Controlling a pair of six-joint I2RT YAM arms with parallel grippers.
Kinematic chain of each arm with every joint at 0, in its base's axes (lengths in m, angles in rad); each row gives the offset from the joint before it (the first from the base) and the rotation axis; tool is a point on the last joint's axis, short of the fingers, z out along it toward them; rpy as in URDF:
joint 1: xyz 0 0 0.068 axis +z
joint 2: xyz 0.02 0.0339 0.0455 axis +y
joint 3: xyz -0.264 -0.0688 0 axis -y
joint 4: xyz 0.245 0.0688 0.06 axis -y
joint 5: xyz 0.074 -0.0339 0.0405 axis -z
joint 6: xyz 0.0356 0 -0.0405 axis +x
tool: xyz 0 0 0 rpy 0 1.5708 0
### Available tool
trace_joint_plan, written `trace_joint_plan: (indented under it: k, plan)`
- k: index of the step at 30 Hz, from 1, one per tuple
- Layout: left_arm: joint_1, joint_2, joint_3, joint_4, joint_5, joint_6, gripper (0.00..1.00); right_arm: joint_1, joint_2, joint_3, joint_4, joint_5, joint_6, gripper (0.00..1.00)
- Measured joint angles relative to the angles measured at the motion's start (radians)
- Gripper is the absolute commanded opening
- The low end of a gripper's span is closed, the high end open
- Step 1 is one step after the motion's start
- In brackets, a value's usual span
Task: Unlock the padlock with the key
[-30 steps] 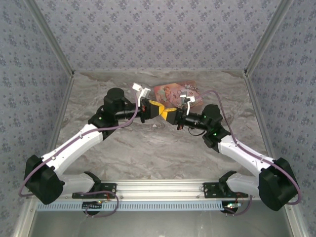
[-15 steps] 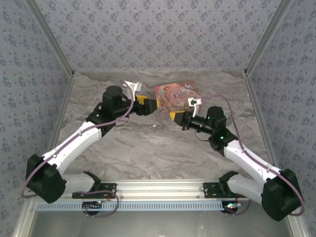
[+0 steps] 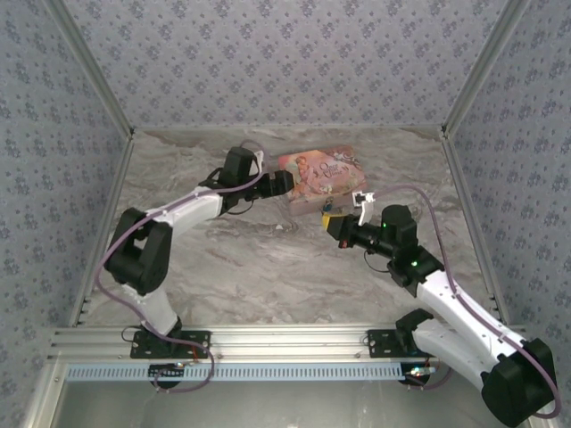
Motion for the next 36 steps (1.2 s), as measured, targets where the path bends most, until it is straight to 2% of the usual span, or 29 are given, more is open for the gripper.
trace_joint_plan:
  k: [13,26,36]
  plan:
    - [0.0,0.185,0.112,-0.039,0.061,-0.055,0.85,-0.001,-0.015,-0.008,-0.049,0.032,0.0,0.0]
    - [0.019,0.2,0.096,-0.071,0.102,-0.055,0.8,-0.001,-0.009,-0.008,-0.055,0.038,0.0,0.0]
    - [0.075,0.134,-0.03,-0.006,0.134,-0.054,0.8,-0.001,0.01,-0.008,-0.056,0.039,0.0,0.0]
